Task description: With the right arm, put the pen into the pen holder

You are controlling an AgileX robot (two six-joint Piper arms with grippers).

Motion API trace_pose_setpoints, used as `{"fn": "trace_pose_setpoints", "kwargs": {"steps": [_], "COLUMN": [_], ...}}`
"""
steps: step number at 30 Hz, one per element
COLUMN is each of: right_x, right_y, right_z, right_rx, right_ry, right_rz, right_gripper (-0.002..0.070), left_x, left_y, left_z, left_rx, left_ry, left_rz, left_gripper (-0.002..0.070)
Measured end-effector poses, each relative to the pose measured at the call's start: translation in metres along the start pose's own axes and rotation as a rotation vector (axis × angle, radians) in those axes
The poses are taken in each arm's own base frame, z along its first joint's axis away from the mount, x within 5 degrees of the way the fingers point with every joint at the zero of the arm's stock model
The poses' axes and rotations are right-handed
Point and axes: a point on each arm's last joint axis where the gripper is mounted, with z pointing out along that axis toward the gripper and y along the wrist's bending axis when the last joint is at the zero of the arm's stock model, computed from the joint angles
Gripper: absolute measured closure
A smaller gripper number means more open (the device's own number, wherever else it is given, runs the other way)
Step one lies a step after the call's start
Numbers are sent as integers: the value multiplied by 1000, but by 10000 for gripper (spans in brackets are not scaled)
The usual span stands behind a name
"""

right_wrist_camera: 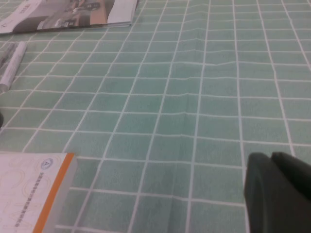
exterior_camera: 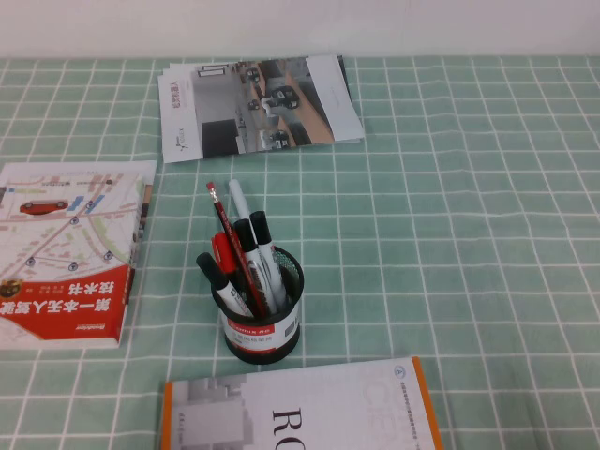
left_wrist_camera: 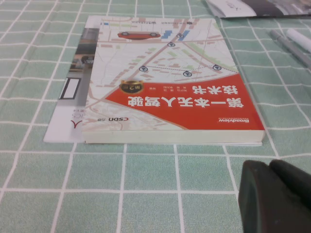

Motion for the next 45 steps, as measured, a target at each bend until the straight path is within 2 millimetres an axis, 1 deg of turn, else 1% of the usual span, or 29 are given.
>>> {"fn": "trace_pose_setpoints", "kwargs": {"steps": [30,34,38,41,45], "right_x": [-1,-8,-16,-20,-23], "right_y": [0,3,0,0,-1], "right_z": [0,0,-1,-2,-3], "right_rx": [0,-38,-30,-48,-57], "right_ry": [-10,-80,-175,-224,-249], "right_rz": [10,188,307,458,537], "right_gripper": [695,695,695,695,695], "left_x": [0,0,0,0,0], "left_y": [0,0,0,0,0], "left_z": [0,0,0,0,0], "left_rx": [0,0,0,0,0], "left_ry": [0,0,0,0,0], "left_rz": [0,0,0,0,0], "left_gripper": [679,679,679,679,679]}}
